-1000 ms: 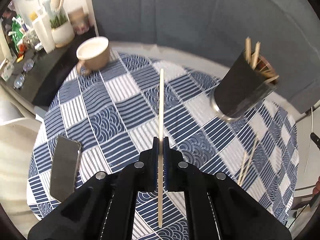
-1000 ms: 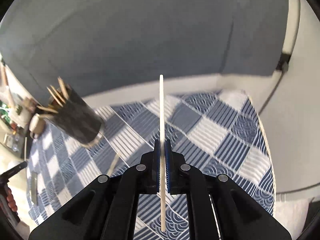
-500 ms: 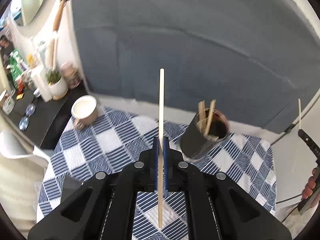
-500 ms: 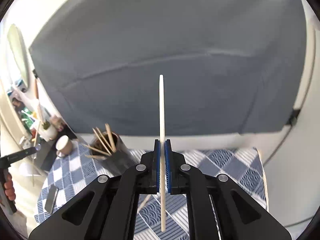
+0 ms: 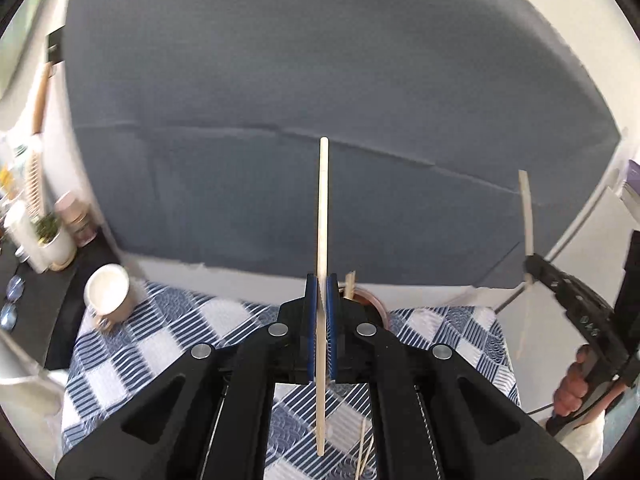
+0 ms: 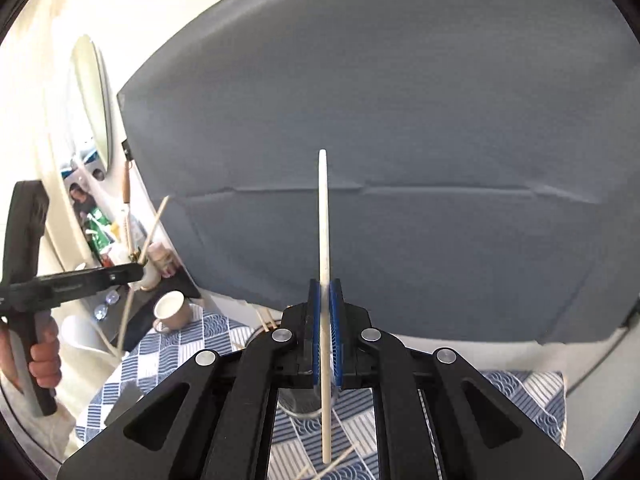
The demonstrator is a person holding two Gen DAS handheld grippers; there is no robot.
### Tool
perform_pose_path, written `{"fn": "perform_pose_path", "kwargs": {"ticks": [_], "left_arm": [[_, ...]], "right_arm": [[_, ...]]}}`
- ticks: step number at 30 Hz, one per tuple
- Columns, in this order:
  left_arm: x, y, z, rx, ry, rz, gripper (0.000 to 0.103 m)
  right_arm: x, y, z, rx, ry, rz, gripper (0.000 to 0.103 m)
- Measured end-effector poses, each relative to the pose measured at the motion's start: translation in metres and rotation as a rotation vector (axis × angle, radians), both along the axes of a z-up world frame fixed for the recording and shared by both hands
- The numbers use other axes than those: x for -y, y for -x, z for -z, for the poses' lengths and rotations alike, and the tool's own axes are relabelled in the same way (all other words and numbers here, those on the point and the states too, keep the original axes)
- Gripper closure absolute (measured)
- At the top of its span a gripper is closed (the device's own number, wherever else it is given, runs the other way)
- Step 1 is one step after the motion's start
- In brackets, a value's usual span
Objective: Organize utensils
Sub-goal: 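Lift both held sticks and carry them above the black cup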
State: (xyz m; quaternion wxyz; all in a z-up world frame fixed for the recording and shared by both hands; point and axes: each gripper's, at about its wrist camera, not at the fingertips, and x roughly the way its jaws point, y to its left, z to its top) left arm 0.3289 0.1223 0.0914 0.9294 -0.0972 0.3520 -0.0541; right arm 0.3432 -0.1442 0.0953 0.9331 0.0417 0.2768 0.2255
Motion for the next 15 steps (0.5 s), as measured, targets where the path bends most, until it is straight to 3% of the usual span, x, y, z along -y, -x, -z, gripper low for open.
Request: {"fn": "perform_pose_path", "kwargs": {"ticks": [6,11,15], "left_arm": [[0.007,-0.032,0.018,0.072,0.07,0.16,0.098],[0.007,-0.049,0.037,0.151,0.12,0.238,0.098],[0.002,-0.064,0.056,0.194,0.207,0.313,0.098]], "right_arm": [[-0.024,-0.027,0.007,0.011,-0.026,-0.02,0.098],[-0.044,-0.051,0.019,0.007,-0.069,-0.061,0.098],[-0.059,-0.066,0.034,-0.007,-0.096,-0.095,0.098]]}}
